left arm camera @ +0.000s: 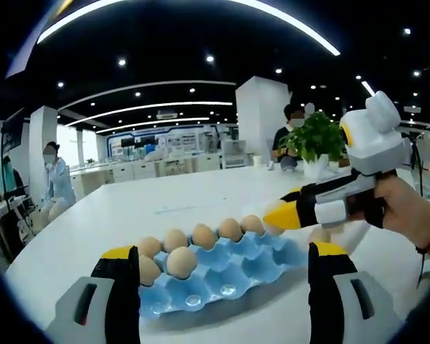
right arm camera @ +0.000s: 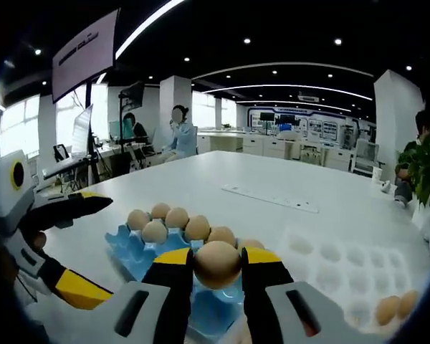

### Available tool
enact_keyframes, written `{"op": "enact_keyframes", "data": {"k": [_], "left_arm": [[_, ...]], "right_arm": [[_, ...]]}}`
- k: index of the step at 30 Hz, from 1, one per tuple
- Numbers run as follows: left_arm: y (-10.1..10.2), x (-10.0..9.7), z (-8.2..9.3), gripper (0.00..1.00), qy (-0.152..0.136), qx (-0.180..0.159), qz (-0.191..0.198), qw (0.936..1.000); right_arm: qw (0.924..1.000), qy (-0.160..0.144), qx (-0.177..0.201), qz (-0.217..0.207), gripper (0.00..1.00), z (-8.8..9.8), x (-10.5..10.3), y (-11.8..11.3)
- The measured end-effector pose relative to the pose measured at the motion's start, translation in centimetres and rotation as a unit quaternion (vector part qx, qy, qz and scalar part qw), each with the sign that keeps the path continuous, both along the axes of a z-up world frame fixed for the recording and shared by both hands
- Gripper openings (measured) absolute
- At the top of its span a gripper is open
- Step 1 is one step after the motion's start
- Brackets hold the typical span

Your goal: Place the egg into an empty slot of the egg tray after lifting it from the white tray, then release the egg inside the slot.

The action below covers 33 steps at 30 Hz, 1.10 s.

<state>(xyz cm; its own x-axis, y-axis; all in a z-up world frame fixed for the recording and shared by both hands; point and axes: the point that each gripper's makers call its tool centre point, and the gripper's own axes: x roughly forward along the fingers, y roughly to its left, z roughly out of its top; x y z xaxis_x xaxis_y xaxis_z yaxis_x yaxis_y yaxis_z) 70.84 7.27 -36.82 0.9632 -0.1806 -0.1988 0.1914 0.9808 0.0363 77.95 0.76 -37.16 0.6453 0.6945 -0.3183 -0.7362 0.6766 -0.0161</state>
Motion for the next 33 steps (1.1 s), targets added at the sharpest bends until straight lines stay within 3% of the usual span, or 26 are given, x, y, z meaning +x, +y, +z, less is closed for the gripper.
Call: {"op": "enact_keyframes", "data": {"k": [16, 26, 33], "left_arm": [[0.7, -0.4, -0.4, 1.00, 0.004, 0.006, 0.004, 1.0000], [-1.3, -1.1, -0.7, 1.00, 0.009, 0.007, -0.001, 0.9999], [-1.0, -1.1, -1.1, 1.00, 0.016, 0.004, 0.003, 0.9999]], "right_arm": [[0.9993, -0.003, -0.006, 0.037, 0.28, -0.8, -0.7, 3.7], [0.9983, -0.004, -0.002, 0.058, 0.28, -1.2, -0.5, 5.9], [0.9973, -0.004, -0.011, 0.072, 0.28, -1.9, -0.4, 7.5]]}}
